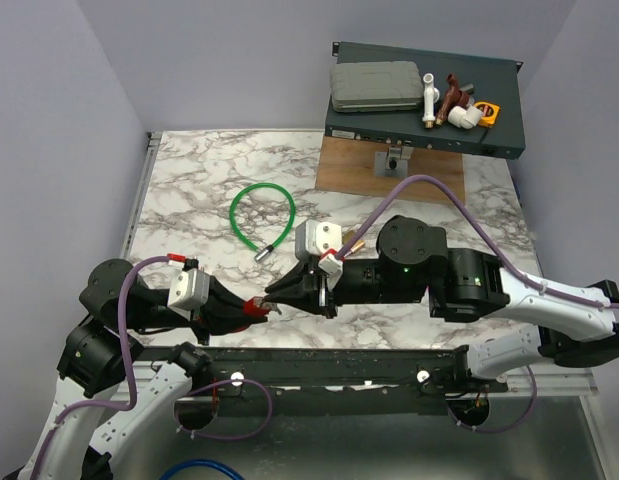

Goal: Unlock with the key

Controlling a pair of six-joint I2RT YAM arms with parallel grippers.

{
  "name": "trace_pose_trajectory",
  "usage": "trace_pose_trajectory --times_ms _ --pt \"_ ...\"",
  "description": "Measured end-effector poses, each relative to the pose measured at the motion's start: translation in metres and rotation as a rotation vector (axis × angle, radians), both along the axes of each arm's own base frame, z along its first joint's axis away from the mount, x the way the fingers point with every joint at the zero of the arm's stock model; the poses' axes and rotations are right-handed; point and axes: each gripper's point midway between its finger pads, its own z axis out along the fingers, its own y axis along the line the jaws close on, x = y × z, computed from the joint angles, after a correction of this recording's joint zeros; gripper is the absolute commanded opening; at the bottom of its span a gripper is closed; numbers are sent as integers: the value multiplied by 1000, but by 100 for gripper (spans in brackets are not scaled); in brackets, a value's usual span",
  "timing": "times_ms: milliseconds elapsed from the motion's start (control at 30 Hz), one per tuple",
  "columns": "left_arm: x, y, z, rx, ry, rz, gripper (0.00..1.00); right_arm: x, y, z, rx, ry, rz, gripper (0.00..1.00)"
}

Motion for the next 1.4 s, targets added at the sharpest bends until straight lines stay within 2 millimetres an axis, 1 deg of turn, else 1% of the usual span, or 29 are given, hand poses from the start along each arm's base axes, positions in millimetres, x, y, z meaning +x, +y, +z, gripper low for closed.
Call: trace_pose_trajectory --times_ms 167,400,700,1000,1200,1400 --pt "0 0 0 0 -3 -1 0 4 2 -5 -15 21 -8 11" --pt "0 0 0 0 -3 0 0 3 1 -3 -14 41 2 1" --pt "1 0 0 0 -3 7 0 0 1 -3 -15 56 20 1" --pt "2 1 2 -3 -8 14 0 2 2 -5 -19 67 17 1" --pt "0 2 3 1 0 20 0 0 7 -10 -16 84 23 1" --pt "-2 5 11 -1 16 30 0 -3 12 -6 20 101 47 1"
